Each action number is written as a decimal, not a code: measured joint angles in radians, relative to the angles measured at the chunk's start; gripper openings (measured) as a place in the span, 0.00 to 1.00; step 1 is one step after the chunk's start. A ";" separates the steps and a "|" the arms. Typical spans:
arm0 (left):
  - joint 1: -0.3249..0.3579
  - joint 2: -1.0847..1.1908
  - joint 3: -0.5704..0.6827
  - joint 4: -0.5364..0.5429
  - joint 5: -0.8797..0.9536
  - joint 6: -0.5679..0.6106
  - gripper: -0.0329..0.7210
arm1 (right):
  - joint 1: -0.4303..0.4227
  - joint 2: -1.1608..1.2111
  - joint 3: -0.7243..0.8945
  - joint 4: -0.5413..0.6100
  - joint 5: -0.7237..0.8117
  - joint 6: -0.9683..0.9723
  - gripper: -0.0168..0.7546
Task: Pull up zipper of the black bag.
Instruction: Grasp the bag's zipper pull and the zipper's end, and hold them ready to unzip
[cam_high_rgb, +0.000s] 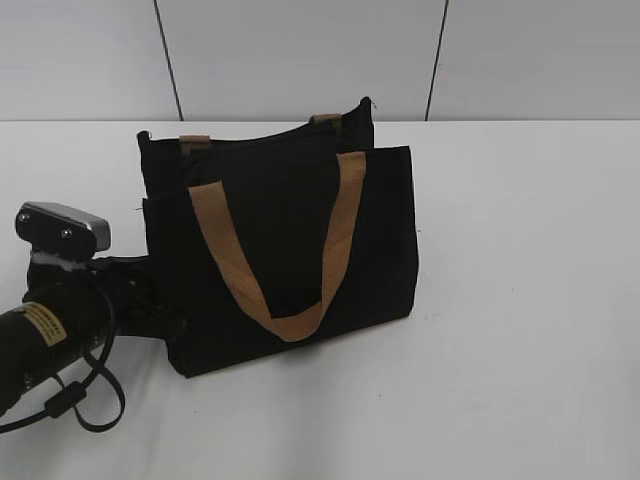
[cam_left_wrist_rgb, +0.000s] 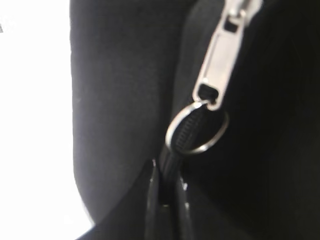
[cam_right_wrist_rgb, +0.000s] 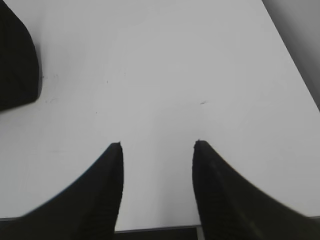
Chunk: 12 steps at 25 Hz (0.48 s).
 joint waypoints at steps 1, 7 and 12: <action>0.000 -0.007 0.005 -0.005 0.001 0.000 0.07 | 0.000 0.000 0.000 0.000 0.000 0.000 0.49; 0.000 -0.173 0.054 -0.066 0.005 0.000 0.07 | 0.000 0.000 0.000 0.000 0.000 0.000 0.49; 0.000 -0.363 0.061 -0.073 0.022 0.000 0.07 | 0.000 0.000 0.000 0.000 0.000 0.000 0.49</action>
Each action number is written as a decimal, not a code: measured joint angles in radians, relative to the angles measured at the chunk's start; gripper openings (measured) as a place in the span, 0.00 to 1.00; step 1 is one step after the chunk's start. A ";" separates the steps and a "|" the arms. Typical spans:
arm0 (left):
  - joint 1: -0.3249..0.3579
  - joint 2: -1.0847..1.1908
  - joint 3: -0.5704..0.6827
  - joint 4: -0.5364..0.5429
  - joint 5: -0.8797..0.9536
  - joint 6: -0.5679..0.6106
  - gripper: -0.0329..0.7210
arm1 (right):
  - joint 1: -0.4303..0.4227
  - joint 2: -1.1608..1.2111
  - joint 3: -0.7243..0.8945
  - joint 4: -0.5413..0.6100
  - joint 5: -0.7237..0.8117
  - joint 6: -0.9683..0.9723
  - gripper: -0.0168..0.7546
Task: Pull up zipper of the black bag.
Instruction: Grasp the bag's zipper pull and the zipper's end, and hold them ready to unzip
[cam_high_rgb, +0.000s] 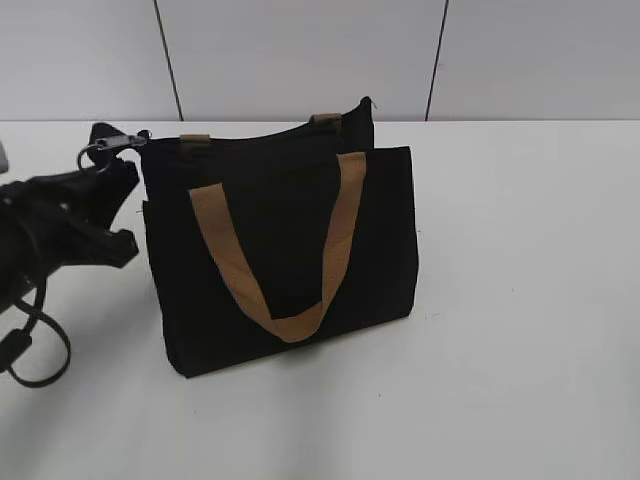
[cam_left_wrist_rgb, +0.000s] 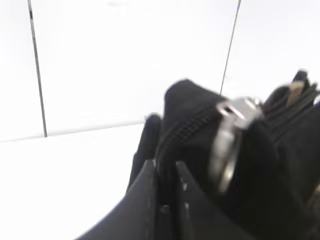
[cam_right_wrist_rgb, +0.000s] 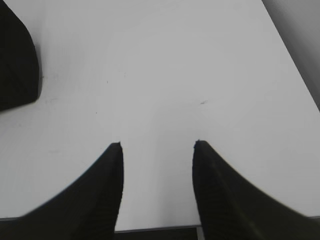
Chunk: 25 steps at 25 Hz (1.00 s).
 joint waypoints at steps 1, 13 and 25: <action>0.000 -0.043 0.000 0.000 0.019 0.000 0.07 | 0.000 0.000 0.000 0.000 0.000 0.000 0.49; 0.000 -0.299 -0.042 0.010 0.351 0.000 0.07 | 0.000 0.000 0.000 0.000 0.000 0.000 0.49; 0.000 -0.301 -0.203 0.054 0.551 0.000 0.07 | 0.000 0.140 -0.001 0.276 -0.041 -0.181 0.49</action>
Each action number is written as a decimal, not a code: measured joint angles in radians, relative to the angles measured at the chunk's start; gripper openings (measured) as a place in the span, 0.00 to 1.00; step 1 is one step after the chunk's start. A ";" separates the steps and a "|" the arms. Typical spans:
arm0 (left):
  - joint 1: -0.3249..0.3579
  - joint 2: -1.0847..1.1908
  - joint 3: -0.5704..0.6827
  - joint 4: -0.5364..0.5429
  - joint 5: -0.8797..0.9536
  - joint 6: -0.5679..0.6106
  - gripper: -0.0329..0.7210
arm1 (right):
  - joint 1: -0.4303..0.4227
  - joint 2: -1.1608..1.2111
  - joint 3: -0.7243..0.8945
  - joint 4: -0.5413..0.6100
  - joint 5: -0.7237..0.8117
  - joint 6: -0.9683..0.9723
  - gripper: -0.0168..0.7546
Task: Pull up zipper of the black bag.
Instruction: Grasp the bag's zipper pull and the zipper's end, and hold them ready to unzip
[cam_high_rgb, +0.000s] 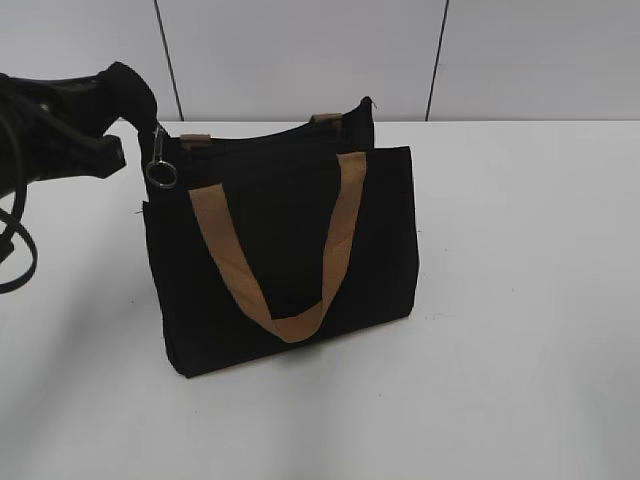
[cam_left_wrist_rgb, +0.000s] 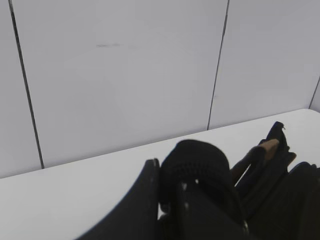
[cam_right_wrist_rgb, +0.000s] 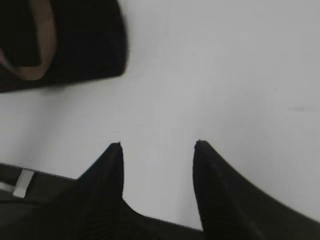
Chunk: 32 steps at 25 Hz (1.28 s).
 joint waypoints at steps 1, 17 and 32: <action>0.000 -0.001 -0.009 0.000 0.016 0.000 0.07 | 0.004 0.032 -0.001 0.060 -0.017 -0.057 0.49; 0.000 -0.039 -0.147 -0.010 0.391 -0.038 0.07 | 0.208 0.757 -0.101 0.837 -0.210 -1.060 0.49; 0.000 -0.042 -0.212 -0.033 0.479 -0.041 0.07 | 0.522 1.341 -0.471 0.930 -0.393 -1.278 0.49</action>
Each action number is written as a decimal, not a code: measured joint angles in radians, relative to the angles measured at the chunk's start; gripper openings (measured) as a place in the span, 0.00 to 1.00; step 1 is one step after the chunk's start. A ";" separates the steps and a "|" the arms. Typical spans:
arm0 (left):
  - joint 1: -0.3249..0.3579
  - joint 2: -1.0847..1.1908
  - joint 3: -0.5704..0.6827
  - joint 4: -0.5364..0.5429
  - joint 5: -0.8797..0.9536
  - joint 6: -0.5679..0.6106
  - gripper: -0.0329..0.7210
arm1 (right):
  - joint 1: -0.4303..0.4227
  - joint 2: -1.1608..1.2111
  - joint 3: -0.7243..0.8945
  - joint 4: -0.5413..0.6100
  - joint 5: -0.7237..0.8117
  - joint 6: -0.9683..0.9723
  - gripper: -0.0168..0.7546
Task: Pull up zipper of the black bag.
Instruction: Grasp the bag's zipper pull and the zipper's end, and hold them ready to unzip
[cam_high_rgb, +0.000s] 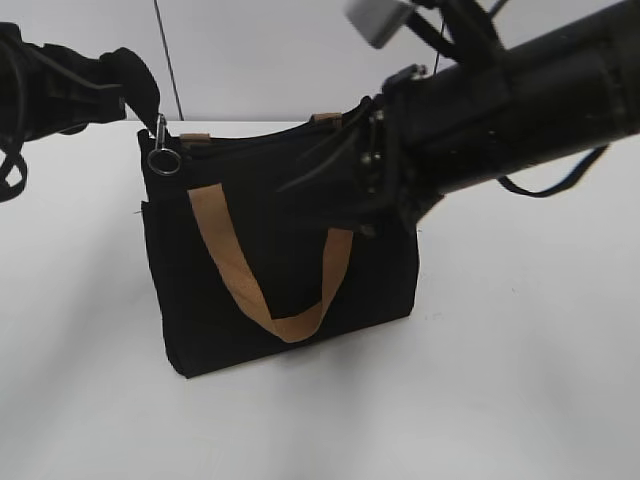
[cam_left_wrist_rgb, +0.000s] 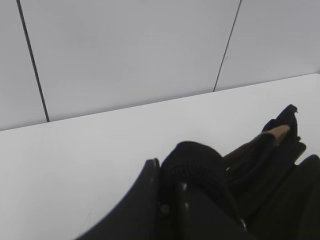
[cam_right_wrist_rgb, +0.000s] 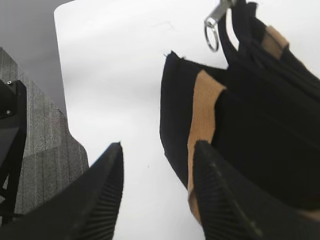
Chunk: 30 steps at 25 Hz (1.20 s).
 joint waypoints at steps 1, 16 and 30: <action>0.000 0.000 -0.001 0.000 0.000 0.000 0.07 | 0.019 0.029 -0.031 0.000 -0.005 -0.004 0.49; 0.000 0.000 -0.001 0.000 0.004 0.000 0.07 | 0.089 0.351 -0.331 0.025 -0.089 -0.067 0.48; 0.000 0.000 -0.001 0.000 0.004 0.000 0.07 | 0.089 0.388 -0.348 0.089 -0.057 -0.067 0.32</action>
